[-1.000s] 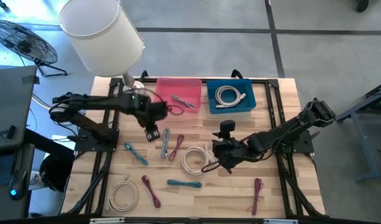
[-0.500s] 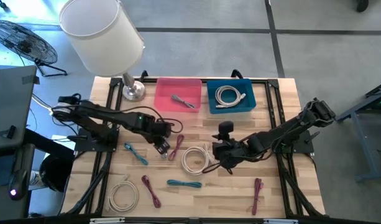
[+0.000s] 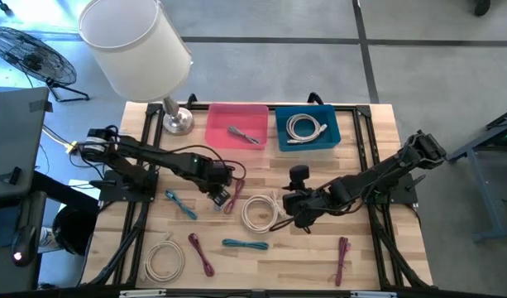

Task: Pick & Place USB Port
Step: Put the black and white charger cable into the red bin

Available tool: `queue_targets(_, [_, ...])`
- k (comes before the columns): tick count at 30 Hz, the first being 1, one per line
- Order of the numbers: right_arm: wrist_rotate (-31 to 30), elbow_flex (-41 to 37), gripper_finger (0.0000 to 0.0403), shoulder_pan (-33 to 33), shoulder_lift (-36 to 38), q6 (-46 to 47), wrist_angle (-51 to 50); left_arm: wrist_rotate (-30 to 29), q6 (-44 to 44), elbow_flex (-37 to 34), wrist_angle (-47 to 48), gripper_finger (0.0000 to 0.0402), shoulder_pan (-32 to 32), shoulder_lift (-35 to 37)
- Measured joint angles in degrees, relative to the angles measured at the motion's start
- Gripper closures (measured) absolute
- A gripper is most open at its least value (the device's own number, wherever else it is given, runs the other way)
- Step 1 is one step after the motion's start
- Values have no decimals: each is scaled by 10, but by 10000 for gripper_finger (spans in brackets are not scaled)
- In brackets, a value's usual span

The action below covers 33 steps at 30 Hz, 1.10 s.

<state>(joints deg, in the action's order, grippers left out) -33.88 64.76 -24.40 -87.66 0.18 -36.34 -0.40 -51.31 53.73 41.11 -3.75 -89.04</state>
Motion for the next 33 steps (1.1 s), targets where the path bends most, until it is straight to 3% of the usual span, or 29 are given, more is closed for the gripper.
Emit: queue_targets(33, [-1,0,265,0,0,0,-5,62,78,1,-68,275,53,-29])
